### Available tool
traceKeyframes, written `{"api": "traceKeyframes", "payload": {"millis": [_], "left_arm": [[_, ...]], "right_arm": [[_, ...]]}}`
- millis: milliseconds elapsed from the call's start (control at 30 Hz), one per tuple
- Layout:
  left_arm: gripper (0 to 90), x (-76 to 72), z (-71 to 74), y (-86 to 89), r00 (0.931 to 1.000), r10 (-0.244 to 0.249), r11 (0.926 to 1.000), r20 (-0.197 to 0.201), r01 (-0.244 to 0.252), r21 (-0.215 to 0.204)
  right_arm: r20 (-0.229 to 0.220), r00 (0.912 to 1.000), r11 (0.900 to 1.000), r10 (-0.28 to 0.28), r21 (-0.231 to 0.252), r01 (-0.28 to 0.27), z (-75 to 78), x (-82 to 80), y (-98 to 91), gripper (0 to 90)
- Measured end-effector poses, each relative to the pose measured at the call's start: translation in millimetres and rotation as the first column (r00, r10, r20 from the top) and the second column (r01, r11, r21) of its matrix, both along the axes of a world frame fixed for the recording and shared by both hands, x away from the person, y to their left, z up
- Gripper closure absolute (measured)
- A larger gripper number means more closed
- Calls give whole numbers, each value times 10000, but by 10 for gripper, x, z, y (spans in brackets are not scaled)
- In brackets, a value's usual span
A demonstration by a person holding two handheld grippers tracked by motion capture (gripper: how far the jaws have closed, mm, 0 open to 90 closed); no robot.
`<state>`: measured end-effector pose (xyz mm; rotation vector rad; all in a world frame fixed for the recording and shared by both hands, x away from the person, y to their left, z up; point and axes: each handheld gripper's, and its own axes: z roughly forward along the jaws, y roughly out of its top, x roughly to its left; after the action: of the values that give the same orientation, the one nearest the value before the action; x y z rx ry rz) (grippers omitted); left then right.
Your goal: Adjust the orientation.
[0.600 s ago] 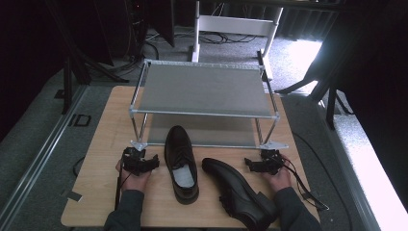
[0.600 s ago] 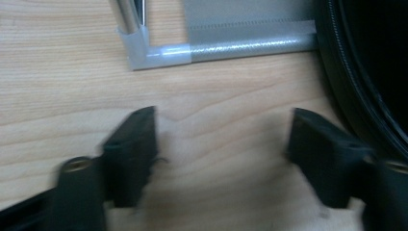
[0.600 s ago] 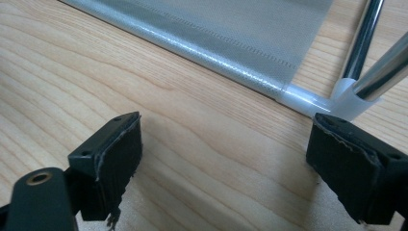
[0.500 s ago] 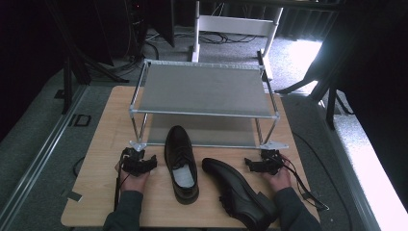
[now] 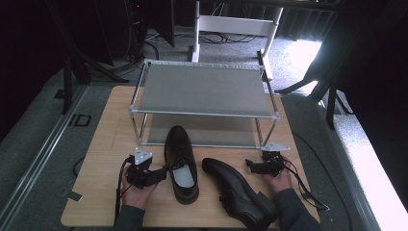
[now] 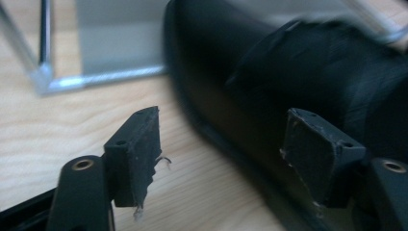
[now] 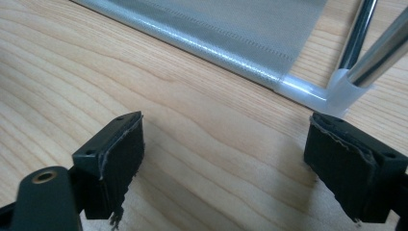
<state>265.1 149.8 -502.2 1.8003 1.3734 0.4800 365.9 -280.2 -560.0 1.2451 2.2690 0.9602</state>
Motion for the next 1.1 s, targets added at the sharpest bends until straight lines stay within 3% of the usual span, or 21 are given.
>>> {"api": "traceKeyframes", "payload": {"millis": [233, 367, 433, 567, 733, 767, 800, 833, 933, 1100], "left_arm": [[277, -103, 181, -82, 9977, -491, 9979, 476, 510, -411], [275, -104, 183, -193, 9932, -1079, 9939, 440, 1089, -203], [307, -82, 140, -245, 9904, -1363, 9906, 245, 1365, -69], [388, -37, 88, -303, 9874, -1580, 9873, 62, 1579, 146], [454, 24, 47, -339, 9881, -1534, 9877, -133, 1537, 278], [464, 34, 38, -373, 9900, -1406, 9876, -61, 1407, 692], [484, 34, 38, -373, 9900, -1406, 9876, -61, 1407, 692], [504, 63, 24, -388, 9930, -1155, 9877, -225, 1173, 1030], [537, 84, 3, -376, 9943, -1038, 9893, -263, 1059, 1003], [659, 16, 57, -400, 9953, -972, 9846, 37, 956, 1464]], "right_arm": [[15, 10000, 10000, 2, 7, -2, 0, -8, -7, 141], [14, 10000, 10000, -7, 4, 7, 0, -13, -8, 148], [68, 10000, 10000, -26, 35, 26, 3, -31, -24, 180], [-187, 9996, 9997, -197, -118, 195, 58, -81, -65, 338], [-210, 9998, 10000, 45, 58, -44, 130, -149, -106, 362], [-202, 9998, 10000, 58, 31, -58, 131, -153, -105, 362], [-226, 9997, 10000, 59, -3, -59, 130, -155, -105, 362], [-290, 9995, 10000, 78, -39, -79, 123, -155, -102, 362], [-409, 9991, 9999, 127, -102, -131, 113, -157, -88, 365], [-361, 9991, 9997, 239, -11, -239, 148, -176, -89, 377]]}}
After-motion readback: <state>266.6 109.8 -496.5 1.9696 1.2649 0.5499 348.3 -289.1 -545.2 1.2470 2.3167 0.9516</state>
